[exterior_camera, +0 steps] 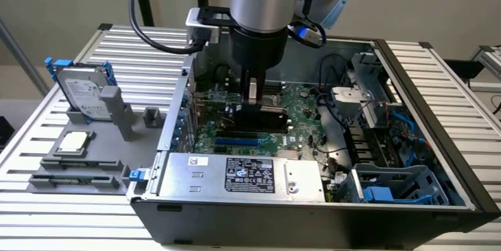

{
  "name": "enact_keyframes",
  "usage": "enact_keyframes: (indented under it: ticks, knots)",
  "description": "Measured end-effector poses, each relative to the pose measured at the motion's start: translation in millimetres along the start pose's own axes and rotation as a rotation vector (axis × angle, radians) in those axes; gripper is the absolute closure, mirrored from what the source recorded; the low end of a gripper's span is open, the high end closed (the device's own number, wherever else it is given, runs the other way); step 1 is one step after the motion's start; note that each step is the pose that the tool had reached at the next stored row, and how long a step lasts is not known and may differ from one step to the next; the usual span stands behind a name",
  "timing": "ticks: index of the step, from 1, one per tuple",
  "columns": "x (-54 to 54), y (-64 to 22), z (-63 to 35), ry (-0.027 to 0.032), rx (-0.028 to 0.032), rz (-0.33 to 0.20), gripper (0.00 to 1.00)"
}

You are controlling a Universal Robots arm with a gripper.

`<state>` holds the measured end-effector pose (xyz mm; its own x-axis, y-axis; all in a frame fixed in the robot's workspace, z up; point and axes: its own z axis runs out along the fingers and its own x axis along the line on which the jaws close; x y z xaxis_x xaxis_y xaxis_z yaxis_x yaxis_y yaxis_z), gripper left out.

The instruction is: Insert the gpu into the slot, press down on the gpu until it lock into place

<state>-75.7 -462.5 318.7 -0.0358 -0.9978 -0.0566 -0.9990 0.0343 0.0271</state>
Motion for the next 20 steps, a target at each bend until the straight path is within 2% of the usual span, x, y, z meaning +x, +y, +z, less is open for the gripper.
enact_keyframes:
  ticks: [10, 20]
  knots:
    - [0.3, 5.1, 18.4, -0.0001, 0.0003, 0.004, 0.74]
    - [1.2, 4.7, 36.7, -0.0002, 0.0003, 0.004, 0.74]
